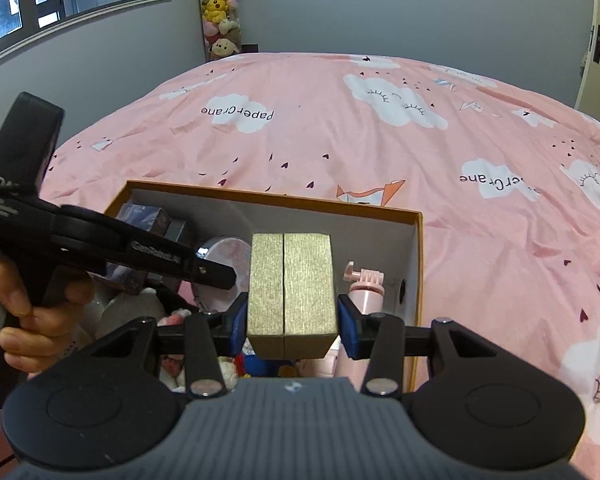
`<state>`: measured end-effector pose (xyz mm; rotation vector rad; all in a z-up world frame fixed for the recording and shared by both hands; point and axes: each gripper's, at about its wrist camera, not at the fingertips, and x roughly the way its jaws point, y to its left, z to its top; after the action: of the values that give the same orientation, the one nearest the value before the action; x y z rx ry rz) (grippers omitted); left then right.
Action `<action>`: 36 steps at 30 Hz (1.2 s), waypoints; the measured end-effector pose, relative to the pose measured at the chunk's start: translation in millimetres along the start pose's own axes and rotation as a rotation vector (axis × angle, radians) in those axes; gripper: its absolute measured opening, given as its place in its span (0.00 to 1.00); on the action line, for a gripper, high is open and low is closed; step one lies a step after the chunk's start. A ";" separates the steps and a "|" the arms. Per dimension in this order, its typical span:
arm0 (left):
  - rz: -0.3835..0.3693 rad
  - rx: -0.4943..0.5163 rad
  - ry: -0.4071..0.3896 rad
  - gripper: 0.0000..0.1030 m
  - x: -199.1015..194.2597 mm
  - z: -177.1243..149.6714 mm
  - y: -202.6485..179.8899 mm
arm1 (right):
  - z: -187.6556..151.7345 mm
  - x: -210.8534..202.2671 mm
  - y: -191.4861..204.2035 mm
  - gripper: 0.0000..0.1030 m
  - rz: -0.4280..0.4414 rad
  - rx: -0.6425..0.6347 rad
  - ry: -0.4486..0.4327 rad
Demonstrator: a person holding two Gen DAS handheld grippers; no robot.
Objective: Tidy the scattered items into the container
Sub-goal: 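Lift and carry the gold box and mirror compact over the orange box with both tools, then lower the gold box and mirror compact into the orange box and open both tools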
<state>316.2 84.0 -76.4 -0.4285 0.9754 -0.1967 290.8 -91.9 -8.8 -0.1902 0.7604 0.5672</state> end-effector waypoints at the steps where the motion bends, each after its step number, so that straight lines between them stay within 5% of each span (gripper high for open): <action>1: 0.005 0.012 0.002 0.15 2.7 0.2 -0.8 | 0.8 2.7 0.1 0.46 0.001 -0.001 0.002; 12: 0.063 0.131 0.031 0.15 20.6 -3.5 -1.7 | 3.8 23.5 2.0 0.46 -0.013 -0.026 0.011; 22: 0.150 0.224 -0.077 0.24 -6.7 -3.1 -14.2 | 2.2 23.6 8.8 0.46 -0.036 -0.067 0.002; 36: 0.167 0.101 -0.239 0.25 -60.6 -14.9 -3.4 | 15.7 48.9 23.3 0.46 -0.026 -0.037 -0.002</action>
<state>270.4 98.2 -36.3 -0.2692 0.7584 -0.0422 315.9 -46.4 -30.8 -0.2338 0.7449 0.5569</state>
